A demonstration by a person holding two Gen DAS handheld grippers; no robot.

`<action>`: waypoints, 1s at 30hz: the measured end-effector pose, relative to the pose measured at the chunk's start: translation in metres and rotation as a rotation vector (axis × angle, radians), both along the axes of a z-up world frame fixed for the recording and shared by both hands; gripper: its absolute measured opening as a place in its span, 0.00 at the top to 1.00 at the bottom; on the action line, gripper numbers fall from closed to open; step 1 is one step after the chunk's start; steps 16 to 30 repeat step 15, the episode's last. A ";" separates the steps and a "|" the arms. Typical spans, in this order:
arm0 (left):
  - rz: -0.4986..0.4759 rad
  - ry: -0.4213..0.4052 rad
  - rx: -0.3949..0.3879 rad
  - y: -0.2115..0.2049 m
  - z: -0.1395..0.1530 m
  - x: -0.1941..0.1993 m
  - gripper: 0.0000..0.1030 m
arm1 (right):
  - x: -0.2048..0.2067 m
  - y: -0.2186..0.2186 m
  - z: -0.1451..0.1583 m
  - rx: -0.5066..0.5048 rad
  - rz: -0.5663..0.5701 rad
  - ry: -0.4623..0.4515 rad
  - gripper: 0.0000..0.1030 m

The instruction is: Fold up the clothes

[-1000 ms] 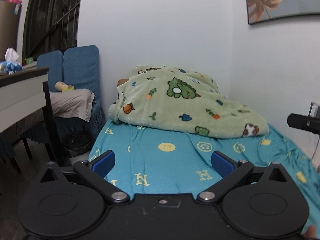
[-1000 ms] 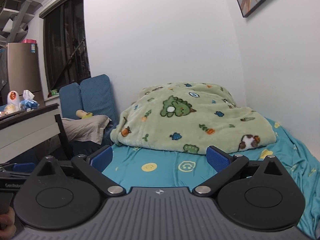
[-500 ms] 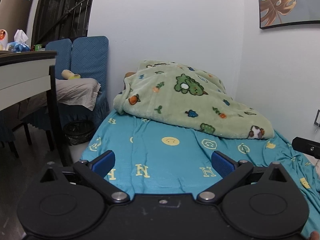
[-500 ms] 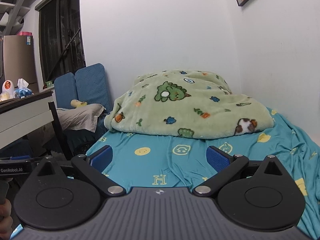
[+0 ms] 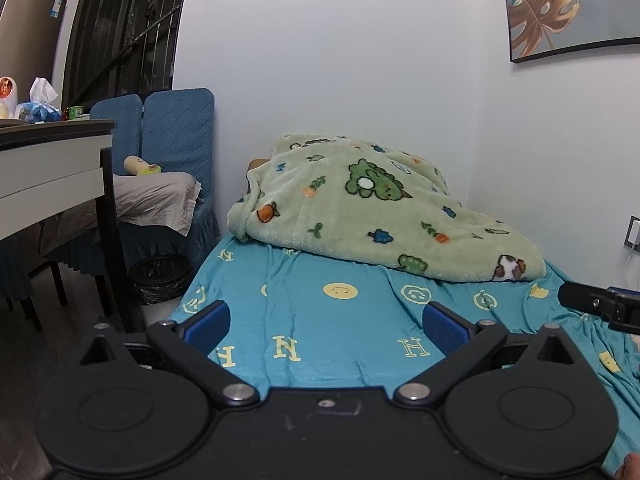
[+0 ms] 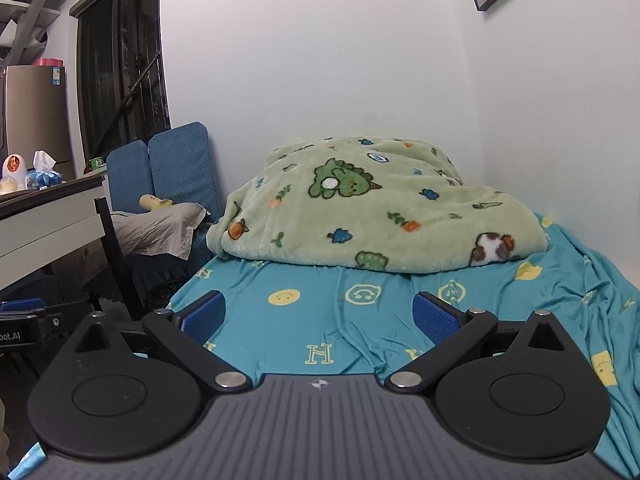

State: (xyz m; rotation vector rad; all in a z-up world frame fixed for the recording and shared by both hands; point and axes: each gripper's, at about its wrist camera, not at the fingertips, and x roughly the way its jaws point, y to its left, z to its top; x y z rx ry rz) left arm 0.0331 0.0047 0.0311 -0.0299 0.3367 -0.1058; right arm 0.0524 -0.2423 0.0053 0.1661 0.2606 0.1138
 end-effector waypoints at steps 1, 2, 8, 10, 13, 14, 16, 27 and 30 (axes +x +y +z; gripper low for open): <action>0.003 0.002 -0.002 0.001 0.000 0.001 0.00 | 0.001 0.001 -0.001 -0.001 0.002 0.004 0.01; 0.005 0.003 -0.005 0.001 0.000 0.001 0.00 | 0.001 0.001 -0.001 -0.002 0.004 0.008 0.01; 0.013 0.016 -0.012 0.003 -0.001 0.002 0.00 | 0.003 0.004 -0.003 -0.012 0.011 0.016 0.01; 0.012 0.022 -0.010 0.002 -0.001 0.003 0.00 | 0.004 0.006 -0.003 -0.017 0.015 0.018 0.01; 0.008 0.028 -0.007 0.001 -0.002 0.002 0.00 | 0.004 0.007 -0.004 -0.018 0.018 0.023 0.01; 0.000 0.032 -0.010 0.001 -0.003 0.002 0.00 | 0.004 0.007 -0.004 -0.016 0.018 0.025 0.01; 0.001 0.032 -0.010 0.001 -0.003 0.002 0.00 | 0.005 0.007 -0.004 -0.014 0.018 0.026 0.01; 0.001 0.032 -0.010 0.001 -0.003 0.002 0.00 | 0.005 0.007 -0.004 -0.014 0.018 0.026 0.01; 0.001 0.032 -0.010 0.001 -0.003 0.002 0.00 | 0.005 0.007 -0.004 -0.014 0.018 0.026 0.01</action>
